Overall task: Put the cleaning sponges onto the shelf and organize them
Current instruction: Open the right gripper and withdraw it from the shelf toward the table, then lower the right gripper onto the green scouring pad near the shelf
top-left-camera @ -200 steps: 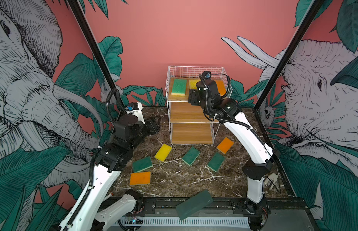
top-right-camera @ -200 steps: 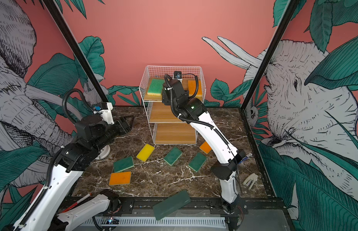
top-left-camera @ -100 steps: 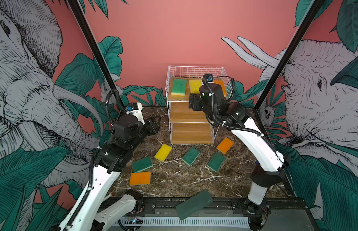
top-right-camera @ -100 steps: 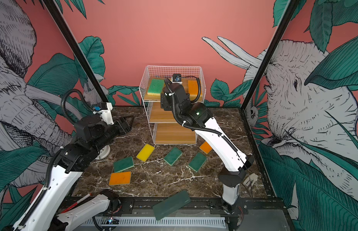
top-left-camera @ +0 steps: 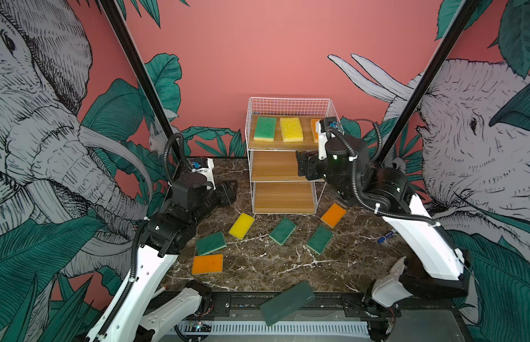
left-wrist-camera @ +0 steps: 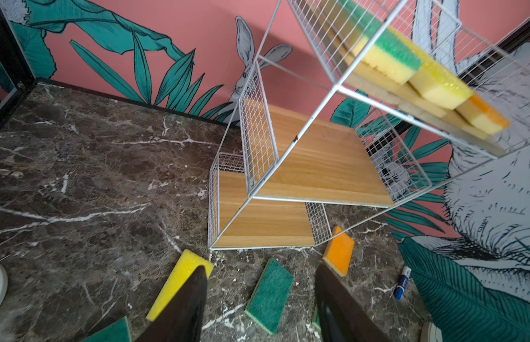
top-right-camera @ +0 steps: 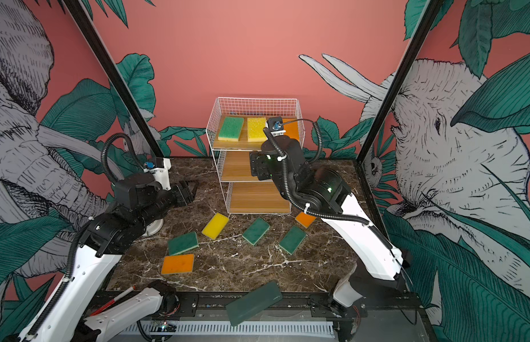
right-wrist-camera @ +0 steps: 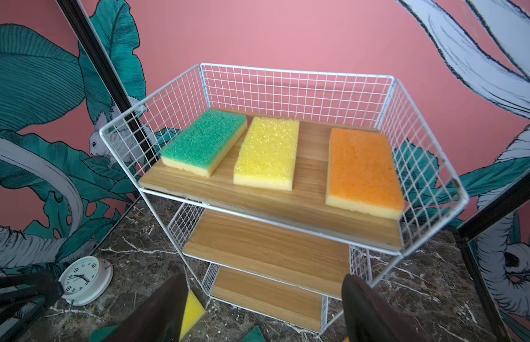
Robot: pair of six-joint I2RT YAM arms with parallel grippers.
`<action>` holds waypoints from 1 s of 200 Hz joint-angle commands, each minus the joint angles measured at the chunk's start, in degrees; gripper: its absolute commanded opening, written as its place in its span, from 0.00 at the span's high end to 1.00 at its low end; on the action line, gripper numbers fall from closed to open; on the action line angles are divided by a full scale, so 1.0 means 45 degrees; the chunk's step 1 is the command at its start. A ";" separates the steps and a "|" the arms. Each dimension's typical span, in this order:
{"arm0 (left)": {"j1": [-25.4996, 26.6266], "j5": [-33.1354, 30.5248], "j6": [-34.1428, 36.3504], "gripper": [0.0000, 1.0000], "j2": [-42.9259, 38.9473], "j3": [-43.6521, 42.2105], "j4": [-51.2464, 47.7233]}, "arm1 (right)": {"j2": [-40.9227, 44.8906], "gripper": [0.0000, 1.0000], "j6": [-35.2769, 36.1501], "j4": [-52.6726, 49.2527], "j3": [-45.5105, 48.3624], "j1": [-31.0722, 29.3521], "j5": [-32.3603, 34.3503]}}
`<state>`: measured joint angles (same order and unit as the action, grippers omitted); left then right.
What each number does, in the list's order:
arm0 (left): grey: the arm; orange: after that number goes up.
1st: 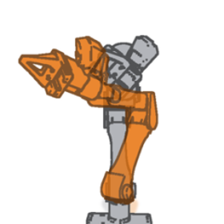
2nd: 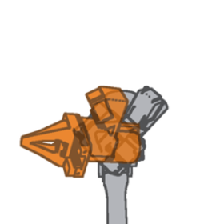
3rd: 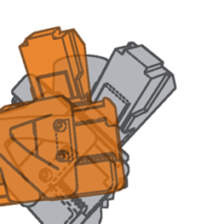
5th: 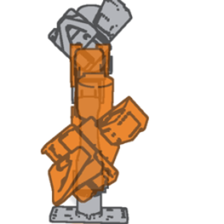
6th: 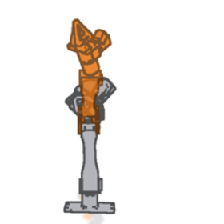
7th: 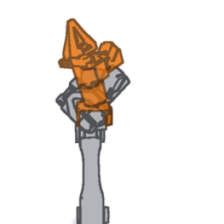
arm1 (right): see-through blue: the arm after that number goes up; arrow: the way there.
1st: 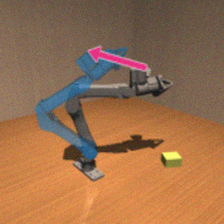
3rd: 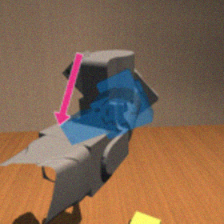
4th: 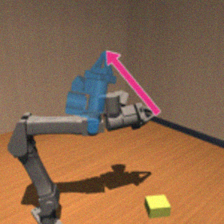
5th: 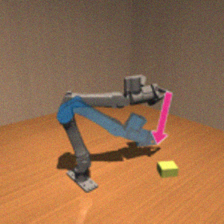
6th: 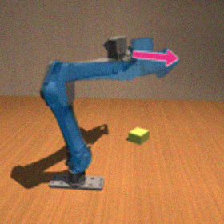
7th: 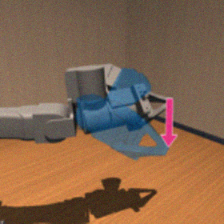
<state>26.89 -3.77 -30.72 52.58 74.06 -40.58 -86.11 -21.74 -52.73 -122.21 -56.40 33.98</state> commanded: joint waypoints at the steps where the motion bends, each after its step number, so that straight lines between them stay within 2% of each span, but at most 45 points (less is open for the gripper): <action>1: -0.0020 -0.0413 0.0302 0.40 -0.0284 -0.0016 -0.1687 | 0.1134 0.16 -0.0409 -0.0189 0.1187 -0.0036 0.0238; 27: -0.0021 -0.0904 0.0459 0.38 0.0136 0.0015 -0.3048 | 0.2055 0.16 -0.1045 -0.0731 0.2801 -0.0032 -0.0087; 69: -0.0020 0.0700 -0.0504 0.37 -0.0654 -0.2540 -0.1750 | 0.3519 0.13 -0.2590 -0.0494 0.6319 -0.0056 -0.1109; 103: -0.0020 0.0400 -0.0888 0.36 -0.0970 -0.3378 -0.2214 | 0.4026 0.13 -0.3293 -0.0352 0.8228 -0.0061 -0.1527; 112: -0.0020 0.0214 -0.0859 0.35 -0.1036 -0.3482 -0.2461 | 0.4148 0.10 -0.3409 -0.0172 0.8691 -0.0050 -0.1617; 124: -0.0022 0.0142 -0.0852 0.33 -0.1049 -0.3698 -0.2585 | 0.4317 0.02 -0.3756 -0.0099 0.9248 -0.0054 -0.1551; 142: -0.0020 0.0530 -0.1028 0.32 -0.1059 -0.4221 -0.2371 | 0.4709 0.01 -0.4086 0.0627 1.0235 0.0059 -0.1712; 169: -0.0022 0.1293 -0.1337 0.32 -0.0924 -0.5014 -0.1621 | 0.5223 0.01 -0.4479 0.1941 1.1987 0.1024 -0.3396; 200: 0.0176 0.2226 -0.1001 0.33 -0.0755 -0.5683 -0.0425 | 0.5817 0.01 -0.5502 0.2780 1.4016 0.2502 -0.5078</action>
<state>26.92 2.24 -35.09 49.30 50.68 -47.57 -62.28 -41.28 -45.95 -64.88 -48.84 18.11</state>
